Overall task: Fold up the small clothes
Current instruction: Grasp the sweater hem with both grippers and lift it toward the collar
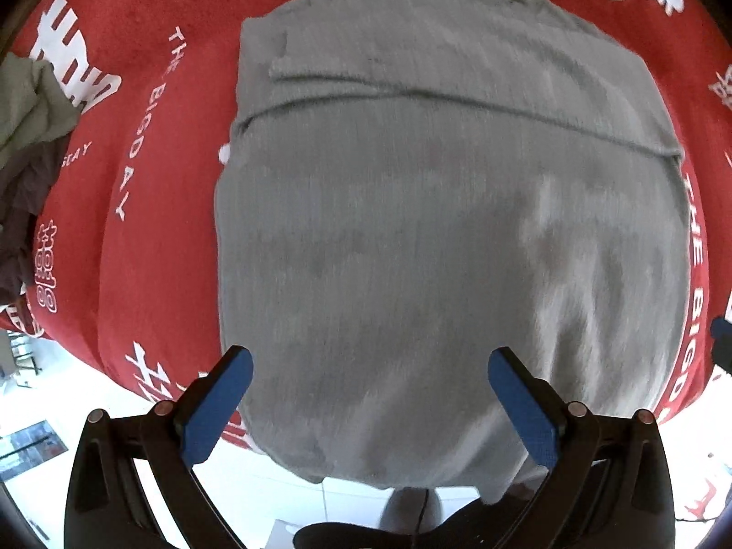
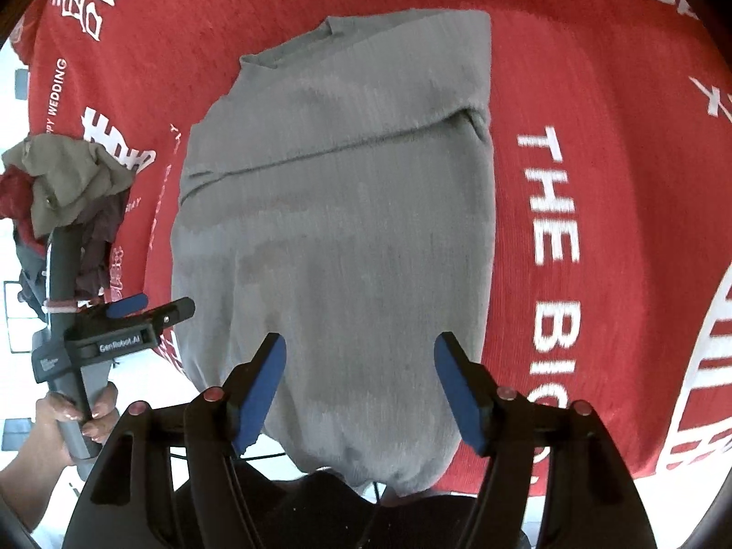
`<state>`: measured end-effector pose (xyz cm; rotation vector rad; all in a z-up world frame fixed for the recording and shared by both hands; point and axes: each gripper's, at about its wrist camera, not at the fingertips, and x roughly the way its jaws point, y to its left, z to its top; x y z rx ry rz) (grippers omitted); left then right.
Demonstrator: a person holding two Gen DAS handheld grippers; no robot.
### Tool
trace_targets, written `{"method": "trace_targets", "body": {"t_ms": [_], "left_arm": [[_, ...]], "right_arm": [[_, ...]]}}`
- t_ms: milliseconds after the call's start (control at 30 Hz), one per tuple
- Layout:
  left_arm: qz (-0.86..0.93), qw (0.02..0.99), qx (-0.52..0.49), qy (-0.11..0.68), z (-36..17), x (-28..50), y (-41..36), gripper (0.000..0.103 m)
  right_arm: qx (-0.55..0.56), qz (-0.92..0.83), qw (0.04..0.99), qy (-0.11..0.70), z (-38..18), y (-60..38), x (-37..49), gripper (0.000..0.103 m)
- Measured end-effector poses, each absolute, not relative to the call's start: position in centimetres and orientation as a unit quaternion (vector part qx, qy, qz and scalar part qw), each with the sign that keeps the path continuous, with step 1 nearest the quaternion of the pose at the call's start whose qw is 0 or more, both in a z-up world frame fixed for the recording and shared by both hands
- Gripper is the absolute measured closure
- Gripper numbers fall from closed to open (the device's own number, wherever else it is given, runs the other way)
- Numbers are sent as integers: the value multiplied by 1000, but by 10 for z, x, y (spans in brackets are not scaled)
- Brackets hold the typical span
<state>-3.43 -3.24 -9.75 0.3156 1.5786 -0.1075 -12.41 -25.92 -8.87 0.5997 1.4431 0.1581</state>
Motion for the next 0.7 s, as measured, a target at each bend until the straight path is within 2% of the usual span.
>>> {"method": "trace_targets", "body": {"t_ms": [700], "left_arm": [[-97,699,58,706,-116,-126,117,0]], "right_arm": [[247,32,711,657,-101,-191,-224,32]]}}
